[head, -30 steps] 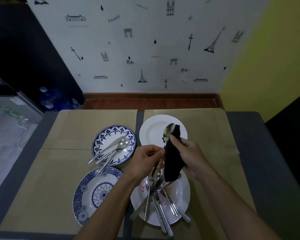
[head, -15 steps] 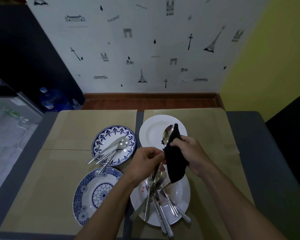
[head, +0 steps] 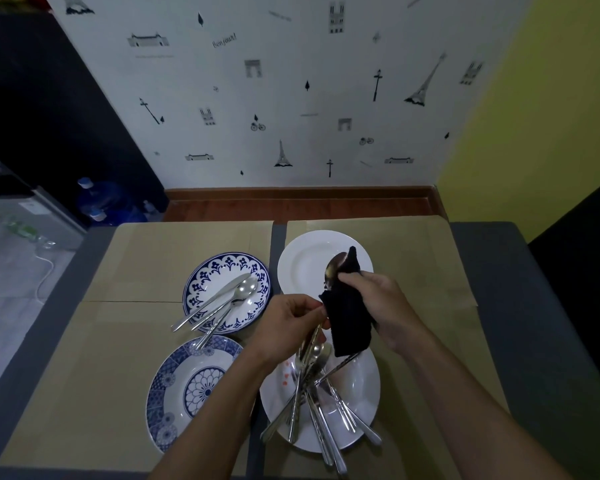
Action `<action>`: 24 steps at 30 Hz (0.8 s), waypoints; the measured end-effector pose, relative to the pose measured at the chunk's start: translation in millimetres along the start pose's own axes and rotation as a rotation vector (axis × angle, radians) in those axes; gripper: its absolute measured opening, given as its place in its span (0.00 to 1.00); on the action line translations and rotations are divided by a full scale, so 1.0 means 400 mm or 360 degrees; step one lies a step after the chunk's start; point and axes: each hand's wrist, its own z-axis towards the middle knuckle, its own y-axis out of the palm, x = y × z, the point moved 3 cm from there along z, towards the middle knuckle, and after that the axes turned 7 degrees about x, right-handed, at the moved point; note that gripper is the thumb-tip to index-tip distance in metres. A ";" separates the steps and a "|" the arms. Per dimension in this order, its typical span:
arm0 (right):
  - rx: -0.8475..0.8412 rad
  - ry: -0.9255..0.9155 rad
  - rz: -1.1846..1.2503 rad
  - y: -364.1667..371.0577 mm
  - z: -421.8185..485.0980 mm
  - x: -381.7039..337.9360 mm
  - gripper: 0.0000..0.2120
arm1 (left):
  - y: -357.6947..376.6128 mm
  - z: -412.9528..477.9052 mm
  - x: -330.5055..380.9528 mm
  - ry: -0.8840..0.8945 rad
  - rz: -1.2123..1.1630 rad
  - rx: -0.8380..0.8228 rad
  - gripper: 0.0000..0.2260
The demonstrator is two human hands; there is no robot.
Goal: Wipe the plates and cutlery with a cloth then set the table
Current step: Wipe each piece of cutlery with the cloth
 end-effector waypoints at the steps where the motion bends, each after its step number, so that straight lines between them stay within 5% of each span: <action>1: -0.0028 0.0020 0.0013 -0.003 -0.003 -0.001 0.09 | -0.002 -0.001 -0.001 -0.0007 -0.0002 -0.0004 0.07; 13: 0.0308 -0.0250 -0.0187 0.004 0.000 -0.002 0.10 | 0.015 -0.025 0.027 0.0178 0.0234 -0.0098 0.07; 20: 0.0045 -0.0008 0.0025 0.036 0.006 0.019 0.10 | 0.004 -0.019 0.022 0.0150 0.0200 -0.0016 0.07; 24: 0.0151 -0.0101 -0.0016 0.030 0.003 0.001 0.05 | 0.013 -0.029 0.012 0.0099 0.0120 -0.0030 0.08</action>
